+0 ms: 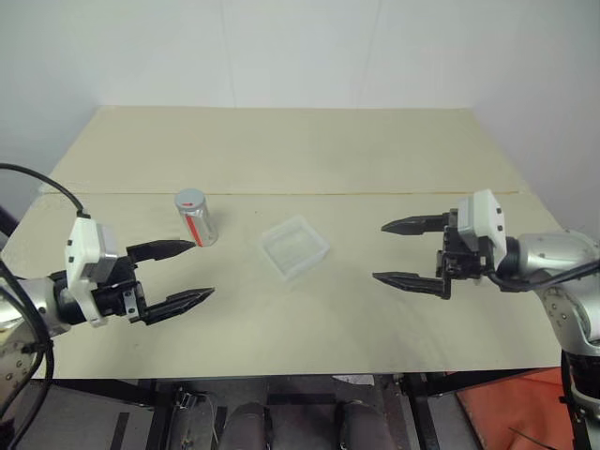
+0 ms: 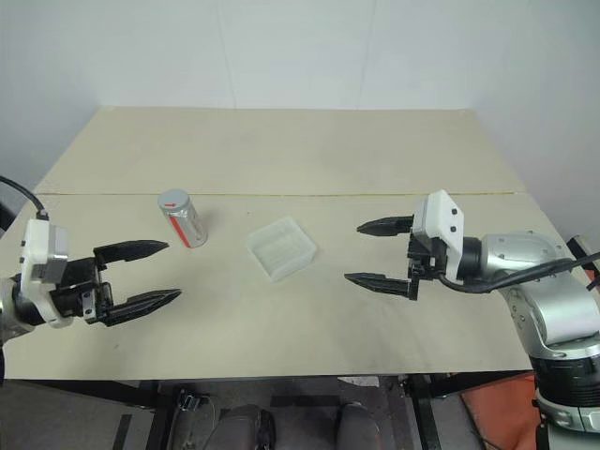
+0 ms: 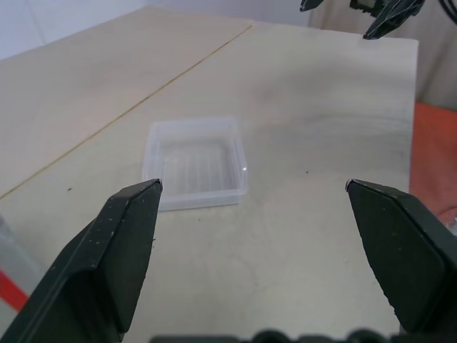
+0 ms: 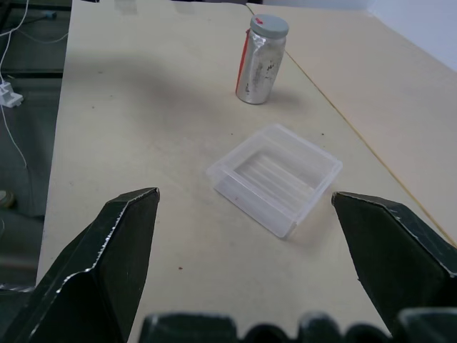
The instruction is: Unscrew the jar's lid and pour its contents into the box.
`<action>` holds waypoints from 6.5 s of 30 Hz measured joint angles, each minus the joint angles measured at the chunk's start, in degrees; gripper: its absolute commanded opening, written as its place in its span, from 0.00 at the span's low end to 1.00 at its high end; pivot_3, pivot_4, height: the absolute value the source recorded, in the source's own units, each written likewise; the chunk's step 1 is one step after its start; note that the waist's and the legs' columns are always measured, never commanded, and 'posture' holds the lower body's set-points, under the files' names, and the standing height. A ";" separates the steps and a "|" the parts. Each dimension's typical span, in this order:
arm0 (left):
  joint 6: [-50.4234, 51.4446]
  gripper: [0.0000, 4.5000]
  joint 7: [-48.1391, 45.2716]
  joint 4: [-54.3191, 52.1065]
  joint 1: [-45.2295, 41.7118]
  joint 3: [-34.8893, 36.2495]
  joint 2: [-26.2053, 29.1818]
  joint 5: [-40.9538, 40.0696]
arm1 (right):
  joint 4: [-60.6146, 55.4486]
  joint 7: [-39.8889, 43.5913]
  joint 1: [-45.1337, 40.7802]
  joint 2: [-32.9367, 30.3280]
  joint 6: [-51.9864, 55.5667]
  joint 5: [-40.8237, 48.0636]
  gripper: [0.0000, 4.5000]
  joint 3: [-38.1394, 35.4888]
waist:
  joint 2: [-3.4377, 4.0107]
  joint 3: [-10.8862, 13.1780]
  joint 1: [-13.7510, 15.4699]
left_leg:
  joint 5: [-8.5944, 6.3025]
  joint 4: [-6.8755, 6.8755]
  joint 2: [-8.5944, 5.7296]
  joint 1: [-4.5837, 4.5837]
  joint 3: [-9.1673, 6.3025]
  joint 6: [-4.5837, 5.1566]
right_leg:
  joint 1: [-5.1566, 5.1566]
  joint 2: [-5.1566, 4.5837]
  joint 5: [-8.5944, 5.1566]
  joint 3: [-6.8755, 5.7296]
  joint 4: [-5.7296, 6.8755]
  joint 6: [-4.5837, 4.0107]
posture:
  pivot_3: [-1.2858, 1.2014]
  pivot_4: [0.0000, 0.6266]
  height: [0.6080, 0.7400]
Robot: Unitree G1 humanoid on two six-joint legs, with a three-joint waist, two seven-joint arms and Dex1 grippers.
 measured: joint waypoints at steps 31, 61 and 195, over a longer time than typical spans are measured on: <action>0.83 1.00 44.85 0.33 -3.04 -7.93 -28.16 19.86 | 0.49 0.57 -4.23 -0.39 -0.07 -1.58 1.00 1.81 | -0.06 -0.01 0.13 | -0.01 0.04 -0.03 0.06 -0.10 0.03 | 0.14 0.00 0.03 -0.01 0.00 -0.01 | 0.52 0.24 1.00; -15.56 1.00 52.35 25.92 -19.86 -13.56 -34.05 32.70 | -1.65 0.12 -3.82 0.02 -0.14 -2.59 1.00 2.69 | -0.07 -0.01 0.11 | 0.00 0.06 -0.05 -0.02 -0.08 0.02 | 0.11 -0.01 0.06 -0.04 -0.04 0.02 | 0.52 0.24 1.00; -4.81 0.43 -19.85 35.75 -42.36 -26.91 -12.60 6.49 | 10.97 -3.62 -29.93 25.25 13.58 1.89 0.99 10.20 | -0.04 0.13 -1.29 | 0.31 0.08 0.01 -0.46 -0.08 -0.42 | -0.23 0.07 0.07 -0.12 0.18 0.09 | 0.52 0.24 1.00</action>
